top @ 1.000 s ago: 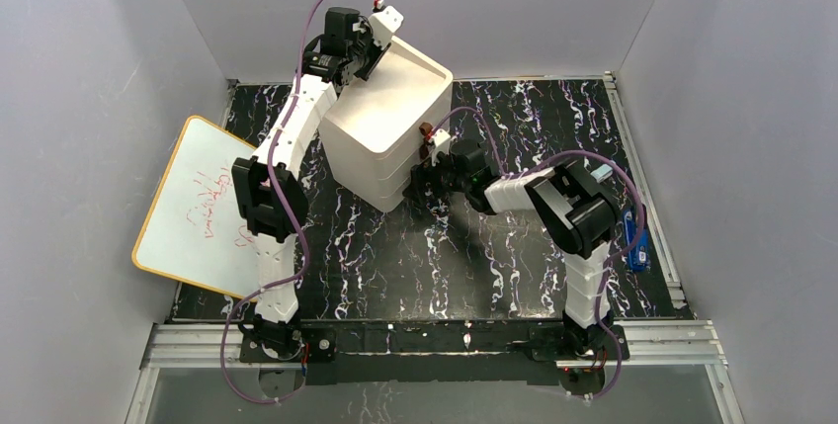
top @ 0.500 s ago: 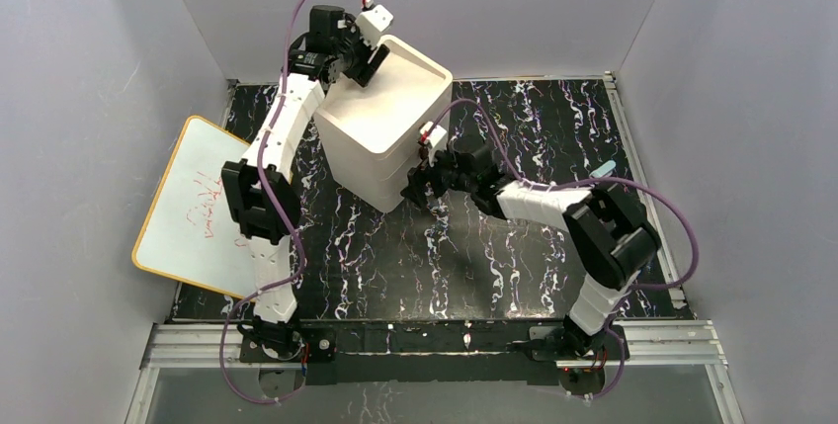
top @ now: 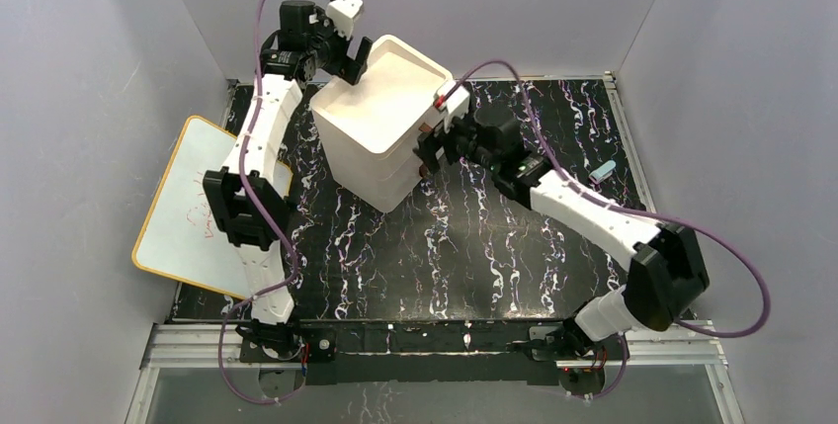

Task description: Organize the makeup

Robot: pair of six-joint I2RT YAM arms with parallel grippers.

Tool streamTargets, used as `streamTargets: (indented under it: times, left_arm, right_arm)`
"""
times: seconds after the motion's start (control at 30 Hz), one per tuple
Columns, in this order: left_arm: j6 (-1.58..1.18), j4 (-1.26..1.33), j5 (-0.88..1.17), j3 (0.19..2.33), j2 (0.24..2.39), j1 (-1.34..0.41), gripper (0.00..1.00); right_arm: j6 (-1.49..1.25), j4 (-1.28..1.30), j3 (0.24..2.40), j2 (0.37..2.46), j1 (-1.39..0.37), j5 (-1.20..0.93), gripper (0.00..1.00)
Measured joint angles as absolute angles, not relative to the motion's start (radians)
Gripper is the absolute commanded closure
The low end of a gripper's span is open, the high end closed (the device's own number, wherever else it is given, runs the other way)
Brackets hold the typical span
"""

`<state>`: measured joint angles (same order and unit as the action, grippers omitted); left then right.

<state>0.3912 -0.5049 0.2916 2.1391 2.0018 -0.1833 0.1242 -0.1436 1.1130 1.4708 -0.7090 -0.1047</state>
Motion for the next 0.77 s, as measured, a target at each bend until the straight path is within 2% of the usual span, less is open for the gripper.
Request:
streamTargets:
  times: [0.17, 0.37, 0.53, 0.77]
  left_arm:
    - [0.308, -0.394, 0.261, 2.085, 1.876, -0.183, 0.01]
    - [0.221, -0.279, 0.191, 2.090, 1.729, -0.183, 0.01]
    - [0.167, -0.207, 0.169, 2.043, 1.633, -0.182, 0.02]
    - [0.110, -0.155, 0.164, 1.949, 1.582, -0.183, 0.02]
  right_arm:
    - [0.120, -0.130, 1.236, 1.385, -0.699, 0.094, 0.01]
    - [0.097, -0.142, 1.247, 1.276, -0.620, 0.355, 0.01]
    - [0.119, -0.190, 1.265, 1.268, -0.607, 0.593, 0.01]
    - [0.181, -0.240, 1.277, 1.287, -0.607, 0.731, 0.02]
